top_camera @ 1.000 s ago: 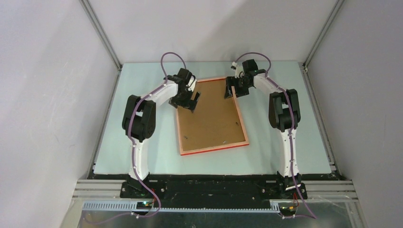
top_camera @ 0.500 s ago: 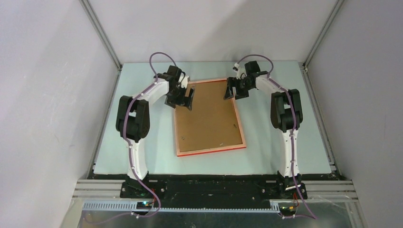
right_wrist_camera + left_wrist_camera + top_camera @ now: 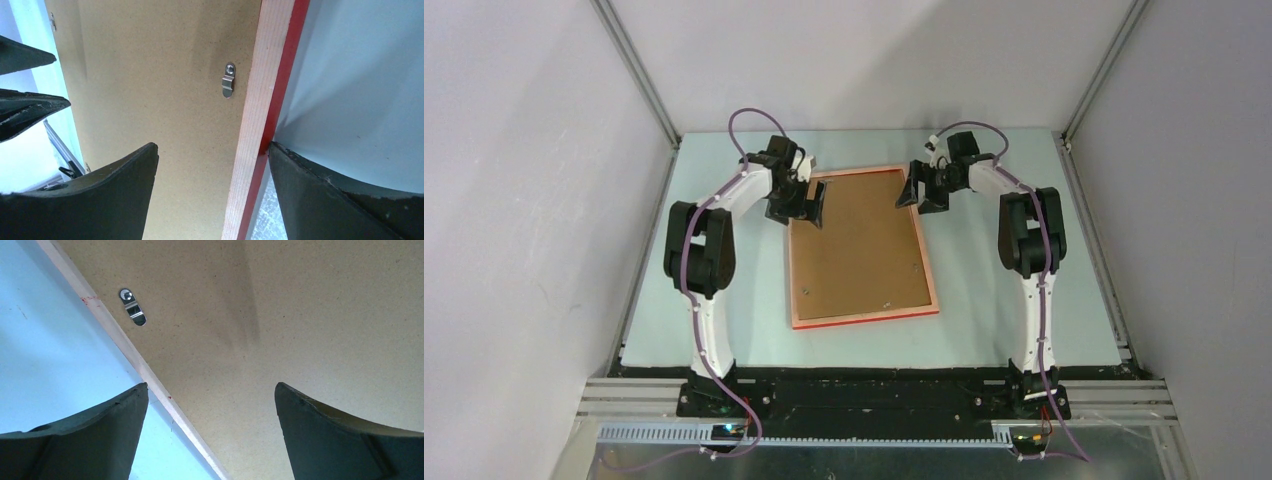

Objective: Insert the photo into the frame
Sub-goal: Place the photo frame item in the photo frame.

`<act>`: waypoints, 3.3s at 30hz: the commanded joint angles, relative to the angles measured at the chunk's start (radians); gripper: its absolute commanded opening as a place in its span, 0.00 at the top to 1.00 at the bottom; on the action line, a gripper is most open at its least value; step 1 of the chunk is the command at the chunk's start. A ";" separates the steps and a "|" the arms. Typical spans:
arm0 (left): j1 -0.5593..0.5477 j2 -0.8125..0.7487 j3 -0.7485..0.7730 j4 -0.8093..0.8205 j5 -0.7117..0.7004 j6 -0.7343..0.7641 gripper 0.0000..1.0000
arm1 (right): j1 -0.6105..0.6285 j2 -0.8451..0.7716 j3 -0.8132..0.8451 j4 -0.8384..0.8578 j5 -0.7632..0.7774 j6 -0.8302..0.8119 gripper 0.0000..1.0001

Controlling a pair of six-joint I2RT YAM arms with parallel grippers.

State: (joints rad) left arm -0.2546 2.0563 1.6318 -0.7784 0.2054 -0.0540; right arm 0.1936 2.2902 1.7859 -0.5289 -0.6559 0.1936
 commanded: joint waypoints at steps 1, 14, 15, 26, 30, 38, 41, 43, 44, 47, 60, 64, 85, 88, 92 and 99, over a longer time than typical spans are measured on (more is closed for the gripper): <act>0.013 -0.030 0.003 0.015 -0.021 -0.019 0.00 | -0.016 -0.075 -0.003 0.041 -0.013 0.066 0.14; 0.025 0.037 0.141 0.021 0.029 -0.080 0.00 | -0.049 -0.082 0.002 0.149 0.019 0.166 0.12; 0.025 0.048 0.147 0.021 0.031 -0.085 0.00 | -0.048 -0.077 0.009 0.150 0.017 0.168 0.12; 0.026 0.118 0.234 0.030 -0.043 -0.116 0.00 | -0.028 -0.030 0.028 0.146 0.017 0.158 0.12; 0.027 0.129 0.244 0.034 -0.074 -0.125 0.00 | -0.021 -0.017 0.029 0.144 0.021 0.155 0.12; 0.033 0.152 0.269 0.042 -0.092 -0.128 0.00 | -0.006 0.011 0.040 0.133 0.022 0.148 0.12; 0.035 0.170 0.280 0.041 -0.097 -0.126 0.00 | 0.000 0.019 0.040 0.131 0.022 0.144 0.13; 0.036 0.182 0.285 0.042 -0.089 -0.127 0.00 | 0.003 0.026 0.041 0.129 0.018 0.146 0.13; 0.037 0.186 0.286 0.041 -0.083 -0.127 0.00 | 0.003 0.027 0.041 0.128 0.016 0.147 0.13; 0.037 0.193 0.285 0.040 -0.070 -0.129 0.00 | 0.006 0.031 0.038 0.128 0.009 0.150 0.13; 0.030 0.190 0.274 0.043 0.067 -0.125 0.00 | 0.023 0.040 0.043 0.137 -0.045 0.159 0.14; 0.022 0.190 0.276 0.046 0.077 -0.108 0.00 | 0.030 0.043 0.047 0.129 -0.064 0.150 0.14; -0.051 0.121 0.222 0.083 0.233 0.122 0.12 | 0.048 0.070 0.066 0.099 -0.126 0.097 0.16; -0.052 0.107 0.214 0.086 0.282 0.150 0.17 | 0.042 0.074 0.066 0.109 -0.135 0.111 0.16; -0.051 0.099 0.211 0.085 0.320 0.183 0.19 | 0.040 0.082 0.079 0.109 -0.147 0.122 0.16; -0.052 0.109 0.222 0.086 0.280 0.163 0.10 | 0.035 0.084 0.086 0.101 -0.150 0.120 0.16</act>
State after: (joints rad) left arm -0.2337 2.2246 1.8454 -0.7506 0.2466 0.1238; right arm 0.1799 2.3463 1.8427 -0.4538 -0.6922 0.2893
